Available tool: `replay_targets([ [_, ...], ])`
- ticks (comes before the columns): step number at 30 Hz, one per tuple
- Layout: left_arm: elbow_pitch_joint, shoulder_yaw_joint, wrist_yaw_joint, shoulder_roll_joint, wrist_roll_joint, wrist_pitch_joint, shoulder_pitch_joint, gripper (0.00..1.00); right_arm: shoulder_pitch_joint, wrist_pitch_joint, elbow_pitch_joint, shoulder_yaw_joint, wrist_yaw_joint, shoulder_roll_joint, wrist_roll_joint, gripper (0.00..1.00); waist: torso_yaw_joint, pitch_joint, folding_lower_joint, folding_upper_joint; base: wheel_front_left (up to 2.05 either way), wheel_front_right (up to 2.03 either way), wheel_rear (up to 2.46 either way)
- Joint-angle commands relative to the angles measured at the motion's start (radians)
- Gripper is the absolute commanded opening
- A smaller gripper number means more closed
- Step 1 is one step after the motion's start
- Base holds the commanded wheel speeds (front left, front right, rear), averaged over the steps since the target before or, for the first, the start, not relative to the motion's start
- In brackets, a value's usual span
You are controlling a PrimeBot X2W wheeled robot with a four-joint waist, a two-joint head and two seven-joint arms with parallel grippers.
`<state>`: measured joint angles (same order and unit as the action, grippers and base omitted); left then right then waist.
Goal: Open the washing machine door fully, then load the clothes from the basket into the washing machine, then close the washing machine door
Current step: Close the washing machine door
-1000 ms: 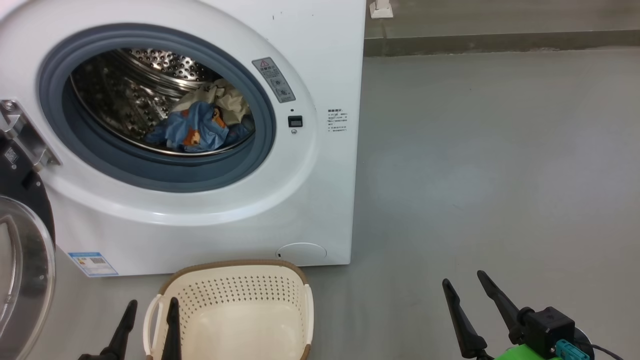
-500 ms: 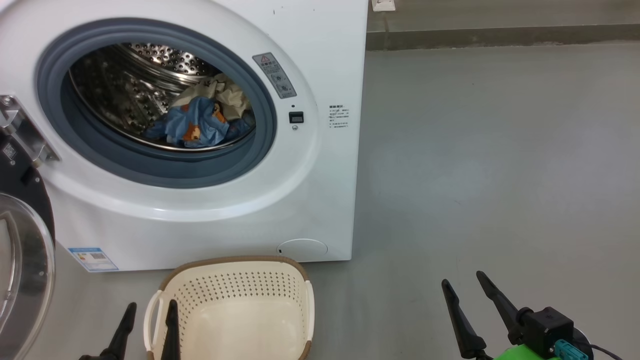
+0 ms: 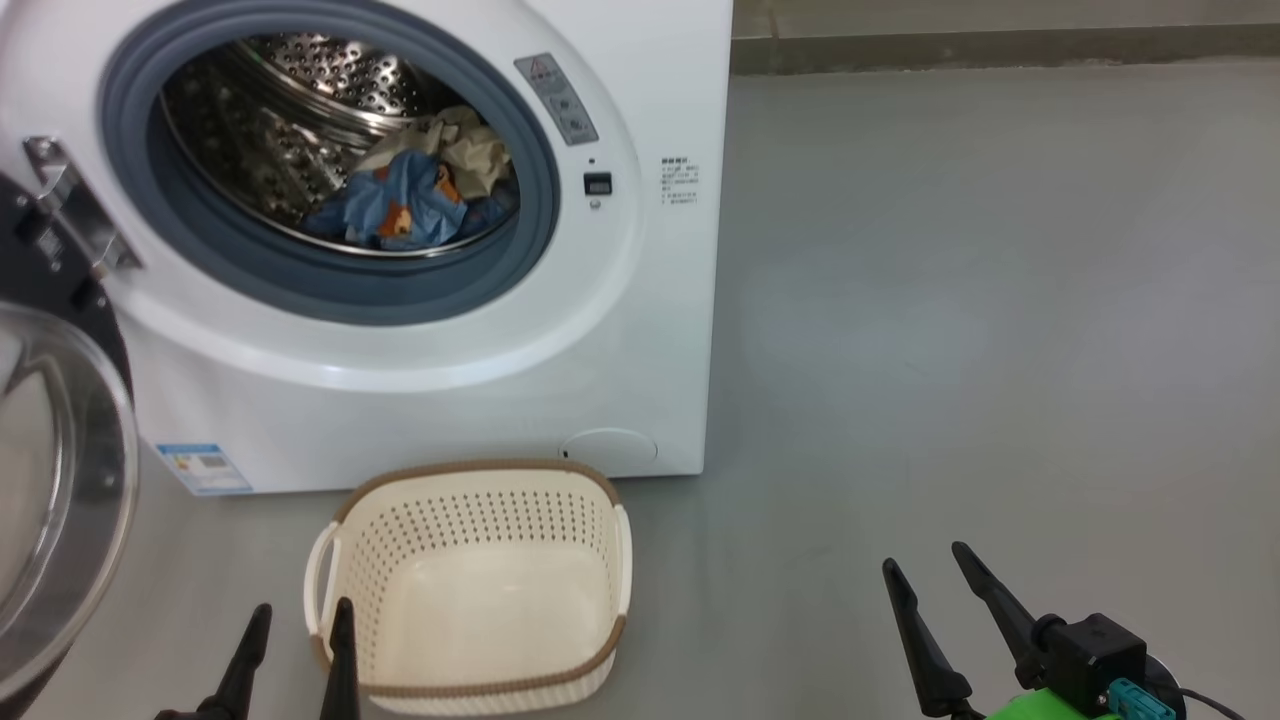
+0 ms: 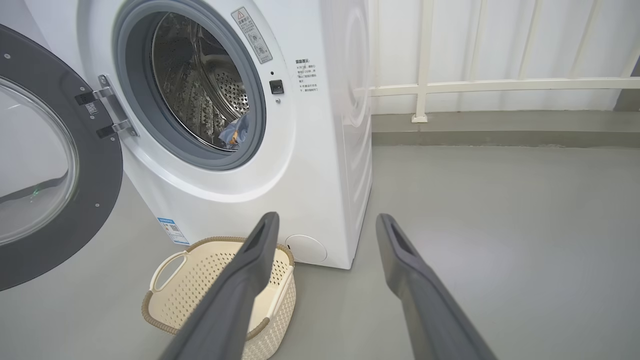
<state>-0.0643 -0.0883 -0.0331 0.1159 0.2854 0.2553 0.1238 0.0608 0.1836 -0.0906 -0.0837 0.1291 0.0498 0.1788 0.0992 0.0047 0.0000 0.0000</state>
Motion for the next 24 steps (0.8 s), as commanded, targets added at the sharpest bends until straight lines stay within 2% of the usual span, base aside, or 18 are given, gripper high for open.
replay_targets([
  [1, 0.026, 0.04, 0.0, 0.005, -0.008, 0.006, -0.038, 1.0, -0.038, 0.008, 0.023, -0.027, 0.002, 0.001, -0.001, 1.0, 0.001, 0.001, 0.0, 0.0, -1.88, 1.88, 0.0],
  [10, 0.019, 0.047, 0.0, 0.004, -0.032, 0.006, -0.039, 1.0, -0.04, 0.007, 0.022, -0.033, 0.002, 0.001, -0.003, 1.0, 0.004, 0.005, 0.0, 0.0, -1.21, 1.21, 0.0],
  [24, 0.018, 0.055, -0.01, -0.001, -0.051, 0.006, -0.048, 1.0, -0.046, 0.008, 0.015, -0.038, 0.002, 0.0, -0.001, 1.0, 0.001, 0.011, 0.0, 0.0, -0.09, 0.09, 0.0],
])
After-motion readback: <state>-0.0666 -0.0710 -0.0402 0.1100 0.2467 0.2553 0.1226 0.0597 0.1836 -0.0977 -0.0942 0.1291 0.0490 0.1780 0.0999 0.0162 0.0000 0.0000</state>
